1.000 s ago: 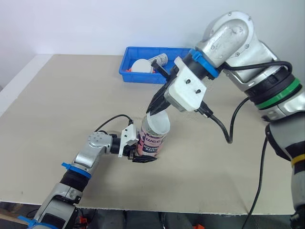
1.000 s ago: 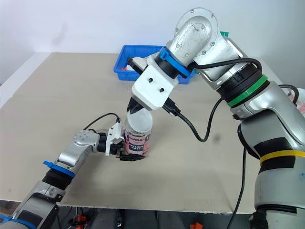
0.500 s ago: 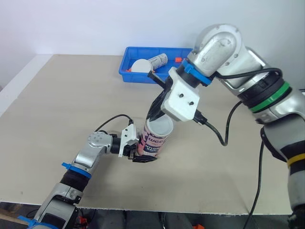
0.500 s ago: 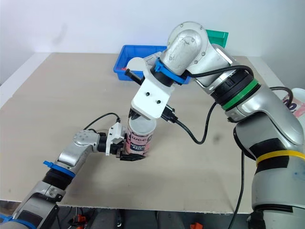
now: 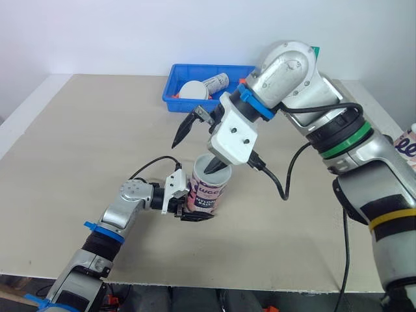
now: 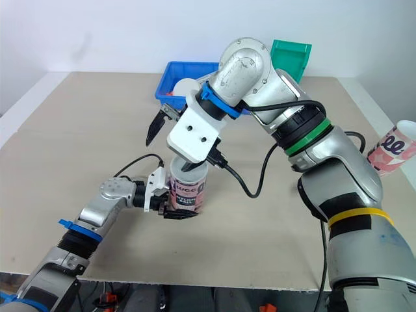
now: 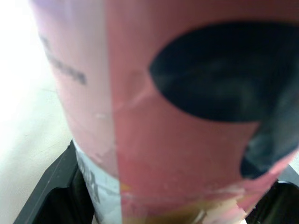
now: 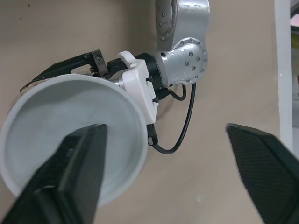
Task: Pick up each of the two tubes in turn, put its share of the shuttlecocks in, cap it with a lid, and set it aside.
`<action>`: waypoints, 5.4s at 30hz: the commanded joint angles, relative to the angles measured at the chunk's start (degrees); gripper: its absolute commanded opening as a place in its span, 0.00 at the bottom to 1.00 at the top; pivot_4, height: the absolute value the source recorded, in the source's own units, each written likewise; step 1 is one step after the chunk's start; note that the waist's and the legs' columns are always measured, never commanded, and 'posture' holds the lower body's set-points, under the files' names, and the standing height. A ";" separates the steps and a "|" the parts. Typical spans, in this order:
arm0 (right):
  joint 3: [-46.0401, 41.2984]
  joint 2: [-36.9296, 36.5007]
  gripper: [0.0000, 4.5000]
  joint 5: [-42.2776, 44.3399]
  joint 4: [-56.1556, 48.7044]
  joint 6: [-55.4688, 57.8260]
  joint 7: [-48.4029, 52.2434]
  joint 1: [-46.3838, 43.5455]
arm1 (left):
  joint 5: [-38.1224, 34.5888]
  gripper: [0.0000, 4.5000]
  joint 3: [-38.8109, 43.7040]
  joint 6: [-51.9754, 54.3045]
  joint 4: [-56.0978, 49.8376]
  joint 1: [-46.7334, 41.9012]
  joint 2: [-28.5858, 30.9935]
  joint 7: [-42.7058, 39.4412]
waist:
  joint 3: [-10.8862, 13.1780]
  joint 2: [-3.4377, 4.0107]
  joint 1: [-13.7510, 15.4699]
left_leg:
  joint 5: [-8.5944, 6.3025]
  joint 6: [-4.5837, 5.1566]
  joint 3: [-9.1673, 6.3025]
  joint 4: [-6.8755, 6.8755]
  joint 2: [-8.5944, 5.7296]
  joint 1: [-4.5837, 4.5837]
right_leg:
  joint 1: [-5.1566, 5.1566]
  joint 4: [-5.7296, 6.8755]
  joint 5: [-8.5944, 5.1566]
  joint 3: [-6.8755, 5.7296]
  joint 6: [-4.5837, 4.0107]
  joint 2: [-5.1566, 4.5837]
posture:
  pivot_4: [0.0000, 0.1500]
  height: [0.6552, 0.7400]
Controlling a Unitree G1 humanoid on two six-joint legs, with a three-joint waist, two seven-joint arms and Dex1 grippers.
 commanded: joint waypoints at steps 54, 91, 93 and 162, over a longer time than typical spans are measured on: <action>-24.16 -10.20 0.42 9.26 -17.19 39.81 -3.52 19.44 | 0.43 0.79 1.85 -3.82 2.63 -0.50 -1.66 1.00 | -0.23 -0.28 0.74 | -0.01 -0.11 0.01 -0.01 0.07 -0.14 | -0.03 -0.07 -0.04 0.06 -0.02 0.07 | 1.00 0.57; -35.65 -6.66 1.00 19.76 -49.28 60.47 -34.29 61.08 | -1.38 0.98 3.69 -7.34 10.84 -4.08 -2.39 -5.71 | -0.14 -0.33 0.37 | -0.02 -0.14 -0.03 0.10 -0.12 -0.18 | 0.03 -0.11 -0.14 0.16 0.05 0.00 | 1.00 0.57; -34.87 -6.39 1.00 19.35 -48.50 59.74 -33.96 60.55 | -0.95 0.98 3.79 -8.12 10.73 -3.41 -0.89 -6.55 | -0.14 -0.32 0.37 | -0.02 -0.14 -0.03 0.08 -0.11 -0.18 | 0.02 -0.11 -0.11 0.16 0.12 0.01 | 1.00 0.57; -57.40 -4.16 0.56 5.11 -10.59 41.18 -51.31 56.20 | -11.88 1.00 9.13 7.19 -10.92 -6.95 -4.47 14.70 | -0.05 -0.68 1.27 | -0.05 -0.21 -0.02 0.04 0.07 -0.26 | 0.04 -0.27 0.00 0.16 0.23 0.22 | 1.00 0.57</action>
